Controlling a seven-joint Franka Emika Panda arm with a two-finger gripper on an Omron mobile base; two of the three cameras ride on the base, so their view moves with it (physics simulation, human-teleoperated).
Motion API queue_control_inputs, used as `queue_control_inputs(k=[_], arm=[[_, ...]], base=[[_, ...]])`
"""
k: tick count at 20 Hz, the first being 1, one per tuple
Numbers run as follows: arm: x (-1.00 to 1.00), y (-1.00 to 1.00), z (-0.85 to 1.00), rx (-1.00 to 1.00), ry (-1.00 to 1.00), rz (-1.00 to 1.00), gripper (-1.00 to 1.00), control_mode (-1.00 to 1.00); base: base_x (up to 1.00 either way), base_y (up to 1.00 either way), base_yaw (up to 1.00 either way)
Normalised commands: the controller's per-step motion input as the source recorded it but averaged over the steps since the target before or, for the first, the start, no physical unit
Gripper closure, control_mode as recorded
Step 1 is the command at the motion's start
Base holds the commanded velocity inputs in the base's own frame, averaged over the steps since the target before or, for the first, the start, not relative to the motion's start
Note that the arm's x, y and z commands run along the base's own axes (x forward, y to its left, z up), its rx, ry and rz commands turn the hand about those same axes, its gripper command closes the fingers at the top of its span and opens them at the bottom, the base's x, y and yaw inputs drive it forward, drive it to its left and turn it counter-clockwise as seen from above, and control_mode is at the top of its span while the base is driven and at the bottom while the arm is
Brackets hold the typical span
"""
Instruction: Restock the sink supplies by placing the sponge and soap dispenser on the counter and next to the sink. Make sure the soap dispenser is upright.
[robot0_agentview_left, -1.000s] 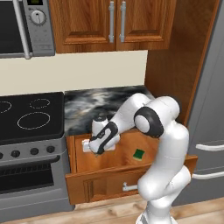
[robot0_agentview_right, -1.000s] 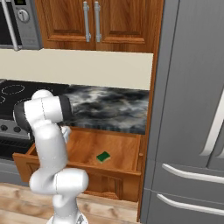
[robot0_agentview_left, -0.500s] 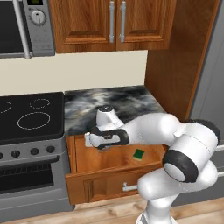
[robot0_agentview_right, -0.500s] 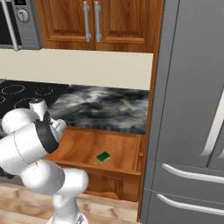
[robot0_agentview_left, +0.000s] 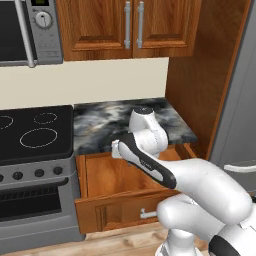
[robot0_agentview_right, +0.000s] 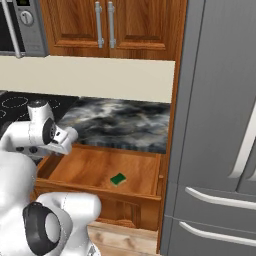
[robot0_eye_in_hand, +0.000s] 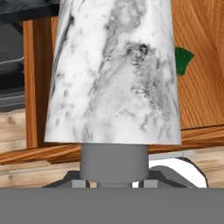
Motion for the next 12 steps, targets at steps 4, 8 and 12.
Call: queue_control_inputs(k=[4, 8, 12], arm=[[-0.06, -0.17, 0.50, 0.00, 0.04, 0.00, 1.00, -1.00], [-0.02, 0.00, 0.00, 0.00, 0.00, 0.00, 1.00, -1.00], [-0.05, 0.00, 0.00, 0.00, 0.00, 0.00, 1.00, -1.00]], base=[[0.00, 0.00, 0.00], [0.00, 0.00, 0.00], [0.00, 0.00, 0.00]])
